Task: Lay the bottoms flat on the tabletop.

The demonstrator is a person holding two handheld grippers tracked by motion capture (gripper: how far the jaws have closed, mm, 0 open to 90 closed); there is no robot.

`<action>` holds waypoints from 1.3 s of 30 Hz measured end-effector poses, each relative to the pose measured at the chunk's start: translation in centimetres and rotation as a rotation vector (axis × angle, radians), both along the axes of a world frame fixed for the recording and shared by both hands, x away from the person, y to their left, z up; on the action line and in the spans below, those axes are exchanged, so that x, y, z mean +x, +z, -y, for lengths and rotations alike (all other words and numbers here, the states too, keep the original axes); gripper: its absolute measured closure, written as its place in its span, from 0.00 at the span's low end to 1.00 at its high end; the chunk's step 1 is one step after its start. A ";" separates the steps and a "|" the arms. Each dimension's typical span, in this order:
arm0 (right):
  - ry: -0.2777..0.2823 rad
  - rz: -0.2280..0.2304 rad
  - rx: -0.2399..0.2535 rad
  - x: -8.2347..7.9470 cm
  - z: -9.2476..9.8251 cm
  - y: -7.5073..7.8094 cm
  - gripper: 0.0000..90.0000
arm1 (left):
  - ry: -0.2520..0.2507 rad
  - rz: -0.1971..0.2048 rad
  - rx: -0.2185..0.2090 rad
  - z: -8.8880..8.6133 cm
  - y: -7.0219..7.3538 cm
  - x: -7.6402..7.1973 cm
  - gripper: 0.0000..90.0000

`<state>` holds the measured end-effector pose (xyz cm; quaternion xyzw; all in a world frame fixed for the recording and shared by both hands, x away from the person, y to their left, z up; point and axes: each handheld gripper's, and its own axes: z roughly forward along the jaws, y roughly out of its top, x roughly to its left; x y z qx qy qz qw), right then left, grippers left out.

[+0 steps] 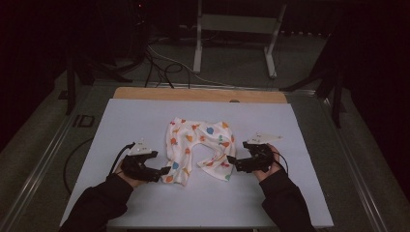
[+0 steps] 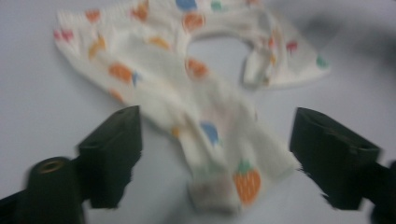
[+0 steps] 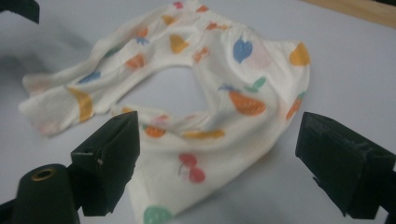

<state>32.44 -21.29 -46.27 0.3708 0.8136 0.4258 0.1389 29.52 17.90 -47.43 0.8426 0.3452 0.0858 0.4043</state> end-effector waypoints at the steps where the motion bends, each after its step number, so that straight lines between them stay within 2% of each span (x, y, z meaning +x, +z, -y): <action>1: 0.000 -0.003 -0.006 -0.3 0.0 0.0 0.15 | 0.006 -0.002 0.010 -0.2 -0.4 -0.2 0.30; 3: 0.007 -0.007 -0.004 -0.8 0.2 -0.1 0.15 | 0.020 -0.021 0.023 -0.7 -1.3 -0.4 0.40; 5: 0.006 -0.009 0.001 -1.2 0.5 -0.1 0.15 | 0.029 -0.026 0.038 -1.1 -1.9 -0.4 0.47; 7: 0.002 -0.012 0.003 -1.6 0.7 0.0 0.15 | 0.024 -0.038 0.032 -1.4 -2.4 -0.3 0.55; 9: 0.000 -0.011 0.013 -2.0 1.1 -0.1 0.16 | 0.021 -0.047 0.044 -1.3 -2.8 -0.1 0.62; 12: -0.003 -0.022 0.016 -2.4 1.4 -0.2 0.16 | -0.003 -0.064 0.068 -1.2 -3.5 0.1 0.69; 14: -0.007 -0.018 0.019 -2.5 1.6 -0.2 0.16 | -0.008 -0.066 0.068 -1.0 -3.7 0.1 0.72; 16: -0.011 -0.024 0.019 -2.6 1.9 -0.3 0.16 | -0.021 -0.068 0.080 -0.7 -4.0 0.1 0.72; 17: -0.015 -0.026 0.019 -2.6 1.9 -0.3 0.16 | -0.034 -0.058 0.105 -0.5 -4.1 0.0 0.72; 20: -0.020 -0.031 0.016 -2.7 2.1 -0.4 0.16 | -0.051 -0.039 0.114 0.0 -4.2 -0.1 0.72; 24: -0.021 -0.031 0.013 -2.7 2.2 -0.5 0.16 | -0.078 -0.001 0.150 0.7 -4.2 -0.4 0.73; 28: -0.014 -0.041 0.016 -2.7 2.1 -0.5 0.16 | -0.071 -0.009 0.138 0.9 -4.3 -0.4 0.86; 30: -0.014 -0.042 0.015 -2.7 2.1 -0.6 0.16 | -0.079 -0.032 0.121 0.8 -4.3 -0.2 0.97; 31: -0.013 -0.042 0.014 -2.7 2.1 -0.6 0.16 | -0.078 -0.027 0.120 0.8 -4.3 -0.3 0.99; 35: -0.014 -0.041 0.016 -2.7 2.2 -0.5 0.16 | -0.081 -0.019 0.140 0.6 -3.9 -0.5 1.00; 39: -0.013 -0.029 0.019 -3.0 2.4 -0.1 0.16 | -0.057 0.016 0.129 -0.5 -2.8 -1.1 1.00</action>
